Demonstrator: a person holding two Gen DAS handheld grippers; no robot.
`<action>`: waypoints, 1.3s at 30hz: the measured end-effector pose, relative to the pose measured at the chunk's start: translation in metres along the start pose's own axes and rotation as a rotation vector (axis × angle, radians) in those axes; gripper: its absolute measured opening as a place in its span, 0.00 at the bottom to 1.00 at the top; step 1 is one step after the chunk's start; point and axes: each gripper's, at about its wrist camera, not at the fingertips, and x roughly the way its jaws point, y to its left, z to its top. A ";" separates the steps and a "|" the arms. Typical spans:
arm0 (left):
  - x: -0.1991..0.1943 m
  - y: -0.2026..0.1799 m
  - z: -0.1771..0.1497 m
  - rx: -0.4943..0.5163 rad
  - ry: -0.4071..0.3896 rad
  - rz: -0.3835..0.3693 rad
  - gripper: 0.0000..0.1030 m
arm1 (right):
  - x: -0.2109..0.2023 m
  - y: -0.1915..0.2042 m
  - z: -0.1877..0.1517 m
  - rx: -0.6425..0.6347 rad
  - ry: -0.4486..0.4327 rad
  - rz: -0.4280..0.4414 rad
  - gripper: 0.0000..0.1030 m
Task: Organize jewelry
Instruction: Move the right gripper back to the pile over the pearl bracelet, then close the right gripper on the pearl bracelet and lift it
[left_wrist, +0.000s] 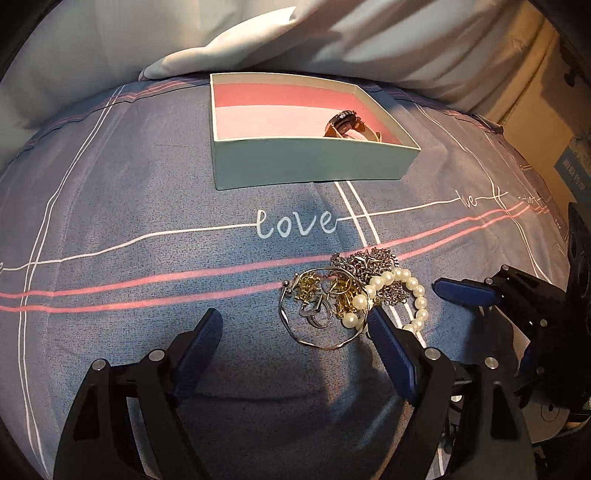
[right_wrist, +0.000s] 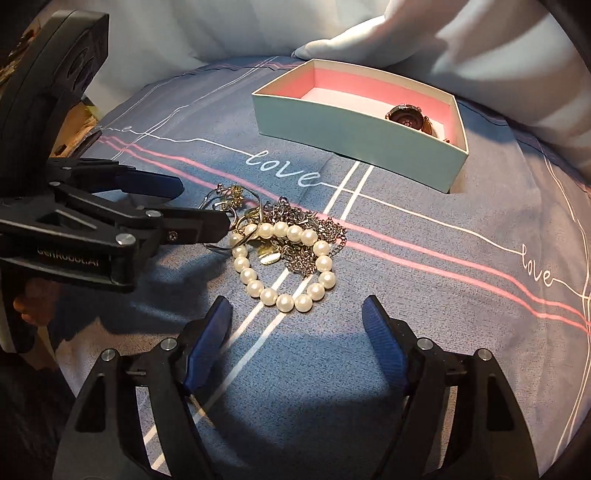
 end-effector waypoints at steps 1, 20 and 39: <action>0.003 -0.003 0.002 0.022 -0.001 0.006 0.79 | 0.003 0.000 0.003 -0.005 -0.007 0.001 0.73; 0.015 -0.017 0.005 0.161 -0.005 0.065 0.73 | 0.009 0.006 0.005 -0.014 -0.067 -0.009 0.62; 0.006 -0.009 0.008 0.103 -0.026 0.024 0.52 | -0.005 0.005 0.007 0.031 -0.111 -0.009 0.28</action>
